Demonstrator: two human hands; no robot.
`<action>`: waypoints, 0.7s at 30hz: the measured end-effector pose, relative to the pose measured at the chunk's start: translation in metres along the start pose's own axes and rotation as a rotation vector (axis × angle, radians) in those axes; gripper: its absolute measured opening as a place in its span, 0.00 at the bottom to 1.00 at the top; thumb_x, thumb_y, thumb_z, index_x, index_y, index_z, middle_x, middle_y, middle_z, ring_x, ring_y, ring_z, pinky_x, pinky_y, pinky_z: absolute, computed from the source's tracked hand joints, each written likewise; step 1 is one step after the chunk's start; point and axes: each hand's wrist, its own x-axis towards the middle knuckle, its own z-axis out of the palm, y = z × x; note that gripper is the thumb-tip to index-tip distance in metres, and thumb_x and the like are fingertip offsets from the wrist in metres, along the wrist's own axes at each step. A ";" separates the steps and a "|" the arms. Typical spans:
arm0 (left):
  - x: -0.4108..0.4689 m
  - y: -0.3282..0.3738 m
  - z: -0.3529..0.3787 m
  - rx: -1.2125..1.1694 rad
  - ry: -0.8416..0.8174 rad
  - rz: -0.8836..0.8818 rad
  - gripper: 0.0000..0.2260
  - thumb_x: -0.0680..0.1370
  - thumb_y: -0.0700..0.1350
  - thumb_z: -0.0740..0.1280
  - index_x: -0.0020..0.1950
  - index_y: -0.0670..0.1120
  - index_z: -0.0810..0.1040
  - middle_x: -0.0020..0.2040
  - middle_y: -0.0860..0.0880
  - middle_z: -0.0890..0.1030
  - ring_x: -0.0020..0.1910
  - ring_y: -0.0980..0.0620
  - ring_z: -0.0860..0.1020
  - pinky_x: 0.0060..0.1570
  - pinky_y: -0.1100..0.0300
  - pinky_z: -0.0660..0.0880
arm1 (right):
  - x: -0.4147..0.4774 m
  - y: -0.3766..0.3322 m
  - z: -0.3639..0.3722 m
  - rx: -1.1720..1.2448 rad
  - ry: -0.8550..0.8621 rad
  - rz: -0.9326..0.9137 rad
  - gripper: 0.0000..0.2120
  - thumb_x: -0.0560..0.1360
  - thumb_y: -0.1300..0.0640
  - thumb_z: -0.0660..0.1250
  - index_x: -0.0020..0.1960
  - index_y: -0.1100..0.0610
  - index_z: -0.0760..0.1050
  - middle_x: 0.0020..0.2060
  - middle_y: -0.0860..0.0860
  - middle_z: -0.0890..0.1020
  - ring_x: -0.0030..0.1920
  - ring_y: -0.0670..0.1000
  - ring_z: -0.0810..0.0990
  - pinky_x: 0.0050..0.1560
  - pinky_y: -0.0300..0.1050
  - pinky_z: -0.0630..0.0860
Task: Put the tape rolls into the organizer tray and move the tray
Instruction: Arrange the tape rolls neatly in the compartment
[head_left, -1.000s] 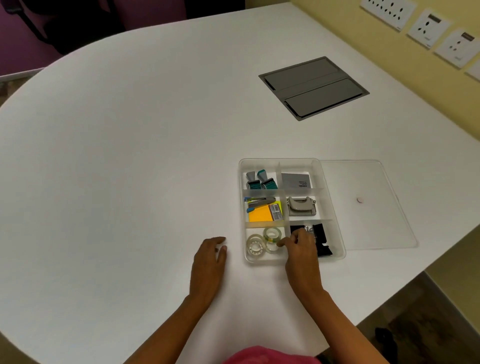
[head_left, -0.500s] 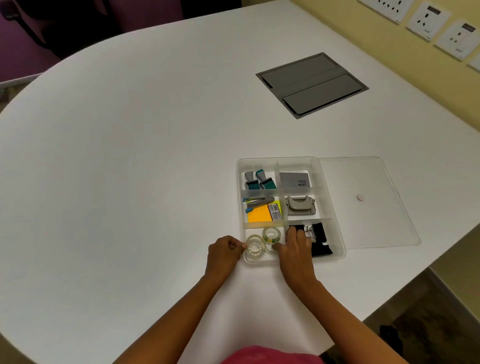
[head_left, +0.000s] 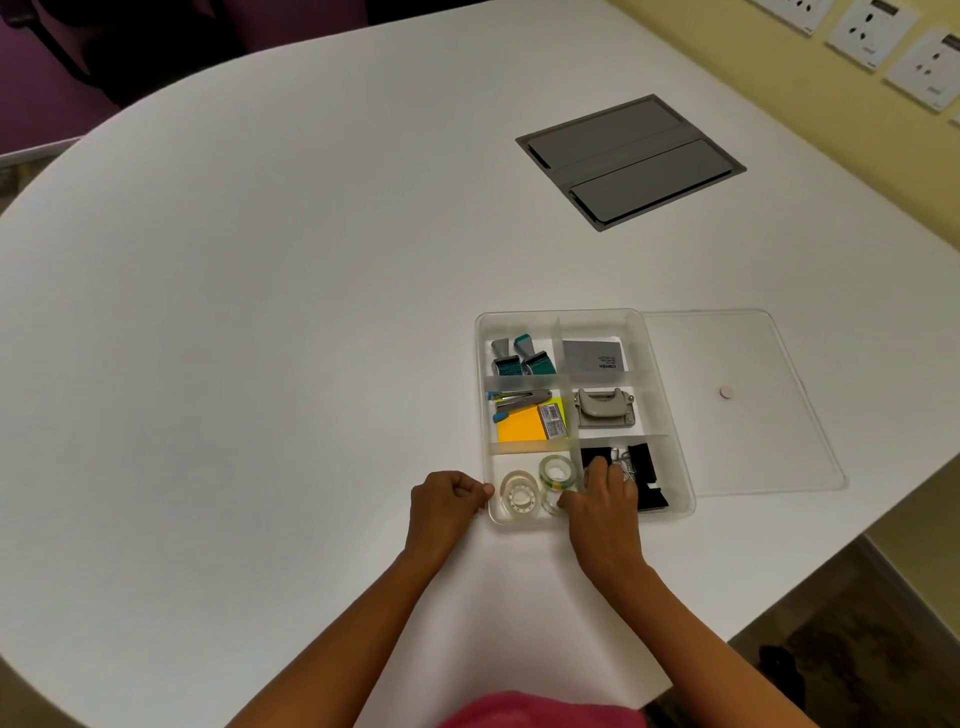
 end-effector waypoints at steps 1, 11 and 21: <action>0.000 0.000 0.000 -0.001 0.002 -0.002 0.08 0.73 0.47 0.72 0.40 0.43 0.83 0.33 0.49 0.81 0.32 0.60 0.77 0.37 0.66 0.72 | 0.000 -0.001 -0.002 0.022 -0.003 0.007 0.04 0.68 0.66 0.73 0.40 0.58 0.83 0.47 0.58 0.78 0.50 0.61 0.77 0.48 0.53 0.73; -0.001 -0.001 0.001 0.007 -0.014 -0.040 0.09 0.73 0.49 0.71 0.39 0.44 0.82 0.35 0.48 0.82 0.39 0.52 0.80 0.46 0.57 0.78 | 0.013 -0.010 -0.010 0.127 0.077 0.058 0.08 0.65 0.68 0.75 0.43 0.62 0.80 0.45 0.62 0.79 0.46 0.62 0.78 0.44 0.54 0.75; -0.004 0.000 -0.003 0.032 -0.034 -0.061 0.10 0.73 0.52 0.71 0.34 0.49 0.82 0.41 0.46 0.86 0.43 0.48 0.83 0.50 0.49 0.81 | 0.008 -0.003 -0.001 0.084 -0.014 0.049 0.08 0.73 0.66 0.68 0.52 0.61 0.78 0.54 0.62 0.75 0.56 0.62 0.72 0.55 0.54 0.70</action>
